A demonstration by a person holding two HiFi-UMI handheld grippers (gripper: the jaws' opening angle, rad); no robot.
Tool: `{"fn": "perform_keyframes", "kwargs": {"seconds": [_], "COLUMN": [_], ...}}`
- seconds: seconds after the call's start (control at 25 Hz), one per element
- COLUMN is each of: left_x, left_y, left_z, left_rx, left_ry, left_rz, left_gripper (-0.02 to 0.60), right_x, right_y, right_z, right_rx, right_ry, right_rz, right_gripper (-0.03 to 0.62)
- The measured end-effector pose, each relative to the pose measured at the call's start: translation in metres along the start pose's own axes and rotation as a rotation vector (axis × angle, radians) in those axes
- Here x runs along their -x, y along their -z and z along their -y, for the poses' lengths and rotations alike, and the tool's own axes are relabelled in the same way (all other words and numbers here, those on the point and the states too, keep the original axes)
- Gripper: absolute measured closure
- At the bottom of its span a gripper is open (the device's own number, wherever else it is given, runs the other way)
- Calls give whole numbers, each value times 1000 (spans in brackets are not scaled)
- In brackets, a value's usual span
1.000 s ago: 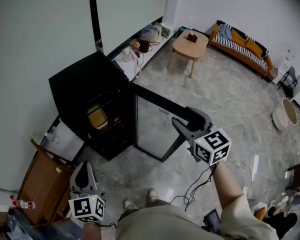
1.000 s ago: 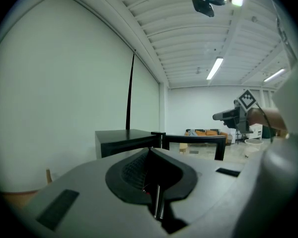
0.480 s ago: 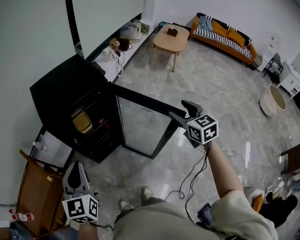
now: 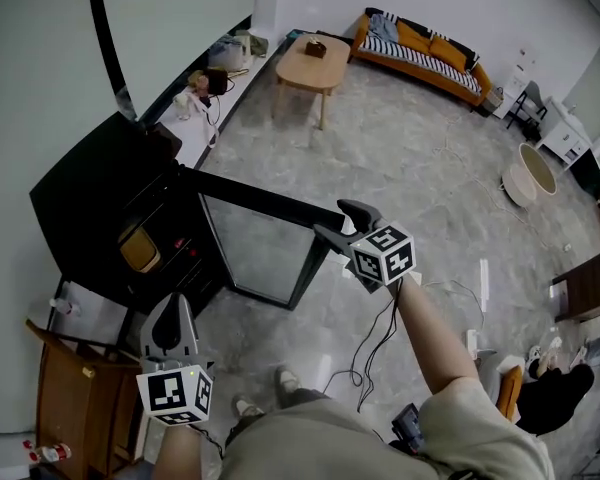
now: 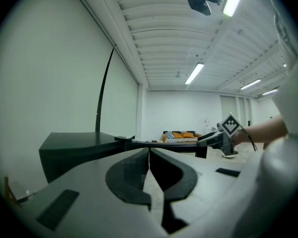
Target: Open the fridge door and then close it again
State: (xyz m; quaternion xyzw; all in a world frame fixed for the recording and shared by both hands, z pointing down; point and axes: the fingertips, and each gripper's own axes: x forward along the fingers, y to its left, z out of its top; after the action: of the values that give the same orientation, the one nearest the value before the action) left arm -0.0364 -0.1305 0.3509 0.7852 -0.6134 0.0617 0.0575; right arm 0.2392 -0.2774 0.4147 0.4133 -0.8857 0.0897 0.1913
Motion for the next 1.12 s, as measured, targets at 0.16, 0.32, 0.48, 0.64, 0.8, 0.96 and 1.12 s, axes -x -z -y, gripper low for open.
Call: {"fn": "perform_keyframes", "kwargs": {"seconds": [0.16,0.32,0.48,0.64,0.8,0.96,1.12], "left_x": [-23,-43,-48,-48,-45,-43,-37], "left_y": [1,3,-1,2,-2,3,7], "left_z": [28,47,56,54,55,50,43], "left_rx": [-12,14,12,-62,-129,-81,-61], "left_ry": [58,106,125,97,88,83,75], "left_rz": [-11,-26,-29,-30,-21,-38,-50], "left_gripper": [572,572,571,572,571,571,571], "right_x": [0,-1,-1,-1,2,6,13], "right_y": [1,4,12,14,13,15,17], "right_z": [1,1,1,3,1,-7,-24], "right_rx": [0,-29,-41,-22,-22,-15,1], "right_ry": [-16,-37,-50,-32,-33,-42,-53], "right_rz": [10,19,4,22,15,0,-20], "right_gripper": [336,336,336,336,338,338,352]}}
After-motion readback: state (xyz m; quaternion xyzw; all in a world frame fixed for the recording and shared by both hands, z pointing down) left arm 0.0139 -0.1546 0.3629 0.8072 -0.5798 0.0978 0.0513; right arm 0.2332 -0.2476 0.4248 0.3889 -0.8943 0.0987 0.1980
